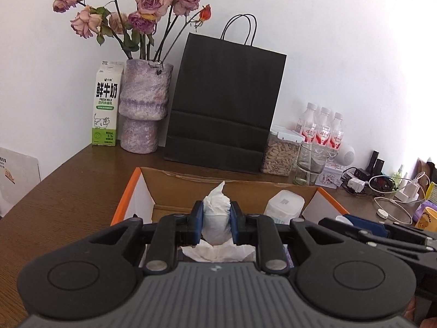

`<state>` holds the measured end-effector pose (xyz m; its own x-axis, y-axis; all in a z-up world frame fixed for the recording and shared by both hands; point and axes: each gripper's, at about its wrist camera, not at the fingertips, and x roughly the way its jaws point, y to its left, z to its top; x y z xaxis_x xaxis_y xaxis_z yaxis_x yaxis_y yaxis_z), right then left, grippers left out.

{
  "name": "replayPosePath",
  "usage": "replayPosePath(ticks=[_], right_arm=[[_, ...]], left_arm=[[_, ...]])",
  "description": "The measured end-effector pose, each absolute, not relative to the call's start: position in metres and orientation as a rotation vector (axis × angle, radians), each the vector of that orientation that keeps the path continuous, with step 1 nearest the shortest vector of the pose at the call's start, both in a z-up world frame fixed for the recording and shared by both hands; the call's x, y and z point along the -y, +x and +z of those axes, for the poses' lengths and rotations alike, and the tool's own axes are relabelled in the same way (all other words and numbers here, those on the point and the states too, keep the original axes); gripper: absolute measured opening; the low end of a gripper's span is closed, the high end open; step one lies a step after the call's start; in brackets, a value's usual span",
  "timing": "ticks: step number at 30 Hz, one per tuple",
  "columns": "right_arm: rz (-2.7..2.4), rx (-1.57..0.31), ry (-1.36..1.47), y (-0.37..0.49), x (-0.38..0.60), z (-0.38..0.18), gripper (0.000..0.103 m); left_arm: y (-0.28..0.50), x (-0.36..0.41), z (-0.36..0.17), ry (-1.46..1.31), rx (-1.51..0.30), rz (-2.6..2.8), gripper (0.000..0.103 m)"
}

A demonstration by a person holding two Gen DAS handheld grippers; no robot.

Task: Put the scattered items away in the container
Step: 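Carry the cap with right tool while left tool carries the tissue, releasing both into the box, then move both tools back out of the box toward the table items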

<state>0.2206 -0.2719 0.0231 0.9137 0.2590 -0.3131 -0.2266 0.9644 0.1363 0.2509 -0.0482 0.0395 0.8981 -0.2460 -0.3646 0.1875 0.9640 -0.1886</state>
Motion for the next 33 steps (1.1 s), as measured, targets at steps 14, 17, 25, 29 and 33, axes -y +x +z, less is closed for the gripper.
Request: replayPosePath(ticks=[14, 17, 25, 29, 33], right_arm=[[0.194, -0.350, 0.061, 0.222, 0.270, 0.011, 0.047], [0.185, -0.348, 0.063, 0.220, 0.270, 0.010, 0.103], [0.174, -0.339, 0.051, 0.217, 0.267, 0.014, 0.103], [0.171, -0.341, 0.051, 0.214, 0.267, 0.014, 0.103], [0.177, -0.336, 0.049, 0.211, 0.266, 0.015, 0.103]], left_arm=[[0.246, 0.048, 0.028, -0.126, -0.406, -0.209, 0.059], [0.241, 0.046, 0.029, -0.136, -0.362, -0.193, 0.103], [0.238, 0.039, 0.031, -0.168, -0.352, -0.178, 0.103], [0.236, 0.040, 0.031, -0.164, -0.348, -0.174, 0.103], [0.236, 0.041, 0.031, -0.155, -0.350, -0.169, 0.103]])
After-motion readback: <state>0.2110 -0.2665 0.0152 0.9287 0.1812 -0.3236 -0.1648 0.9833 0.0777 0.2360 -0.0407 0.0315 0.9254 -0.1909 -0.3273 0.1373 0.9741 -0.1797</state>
